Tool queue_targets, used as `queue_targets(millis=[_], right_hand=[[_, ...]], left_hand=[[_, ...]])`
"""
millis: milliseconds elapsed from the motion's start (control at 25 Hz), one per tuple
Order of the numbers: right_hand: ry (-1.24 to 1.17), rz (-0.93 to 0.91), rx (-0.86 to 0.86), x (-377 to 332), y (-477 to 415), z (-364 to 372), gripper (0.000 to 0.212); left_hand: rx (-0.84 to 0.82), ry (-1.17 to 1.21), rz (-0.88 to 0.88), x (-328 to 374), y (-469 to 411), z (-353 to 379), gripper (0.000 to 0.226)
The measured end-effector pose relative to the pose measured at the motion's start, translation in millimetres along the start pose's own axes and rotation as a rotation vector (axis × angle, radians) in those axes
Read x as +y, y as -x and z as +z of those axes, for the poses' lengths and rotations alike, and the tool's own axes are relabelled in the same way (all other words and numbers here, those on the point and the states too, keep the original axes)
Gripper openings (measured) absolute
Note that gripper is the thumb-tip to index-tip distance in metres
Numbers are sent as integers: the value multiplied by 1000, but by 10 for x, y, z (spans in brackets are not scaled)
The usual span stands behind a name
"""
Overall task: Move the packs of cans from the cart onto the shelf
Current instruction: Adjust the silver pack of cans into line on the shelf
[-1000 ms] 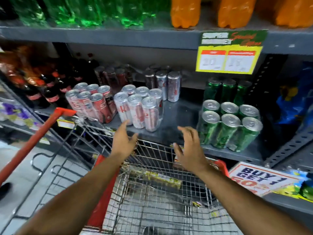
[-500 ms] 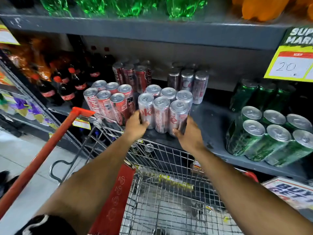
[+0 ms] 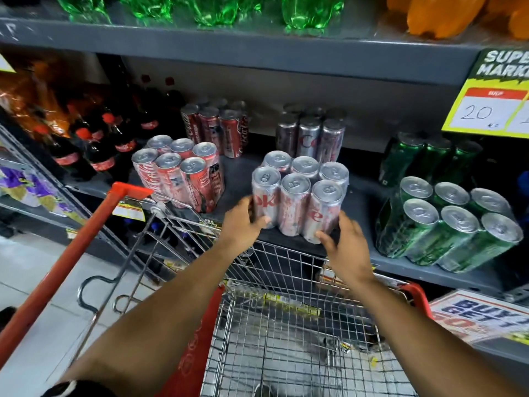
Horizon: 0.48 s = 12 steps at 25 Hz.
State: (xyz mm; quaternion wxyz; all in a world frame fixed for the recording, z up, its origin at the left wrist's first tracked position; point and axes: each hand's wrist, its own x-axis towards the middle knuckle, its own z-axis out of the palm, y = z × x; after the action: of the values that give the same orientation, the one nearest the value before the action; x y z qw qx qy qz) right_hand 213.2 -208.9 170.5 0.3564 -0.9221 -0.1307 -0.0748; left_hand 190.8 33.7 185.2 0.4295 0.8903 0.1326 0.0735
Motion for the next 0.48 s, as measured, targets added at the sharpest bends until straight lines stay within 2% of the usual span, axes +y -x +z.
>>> queue_targets(millis=[480], right_hand=[[30, 5, -49, -54, -9, -68, 54]], left_hand=[[30, 41, -51, 27, 55, 41, 51]])
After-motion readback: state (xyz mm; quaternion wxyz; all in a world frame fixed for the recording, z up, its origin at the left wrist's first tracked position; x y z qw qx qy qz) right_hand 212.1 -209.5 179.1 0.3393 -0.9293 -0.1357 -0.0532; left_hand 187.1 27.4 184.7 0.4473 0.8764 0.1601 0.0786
